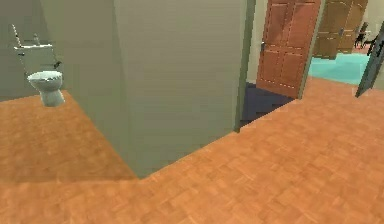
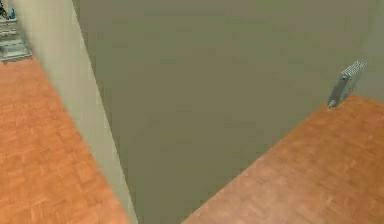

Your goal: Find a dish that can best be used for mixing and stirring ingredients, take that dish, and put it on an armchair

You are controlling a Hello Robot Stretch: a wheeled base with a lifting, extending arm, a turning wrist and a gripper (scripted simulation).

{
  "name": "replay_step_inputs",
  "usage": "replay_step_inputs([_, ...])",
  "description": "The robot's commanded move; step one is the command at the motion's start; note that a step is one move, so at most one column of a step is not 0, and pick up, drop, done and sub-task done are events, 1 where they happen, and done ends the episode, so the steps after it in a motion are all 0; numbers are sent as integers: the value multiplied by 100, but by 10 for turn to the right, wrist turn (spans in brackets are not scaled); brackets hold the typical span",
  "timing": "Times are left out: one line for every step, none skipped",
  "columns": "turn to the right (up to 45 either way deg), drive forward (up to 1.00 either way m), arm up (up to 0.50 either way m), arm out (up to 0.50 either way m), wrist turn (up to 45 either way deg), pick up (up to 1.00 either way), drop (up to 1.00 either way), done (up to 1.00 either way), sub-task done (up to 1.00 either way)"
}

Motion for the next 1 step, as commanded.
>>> replay_step_inputs([30, 0, 0, 0, 0, 0, 0, 0, 0])
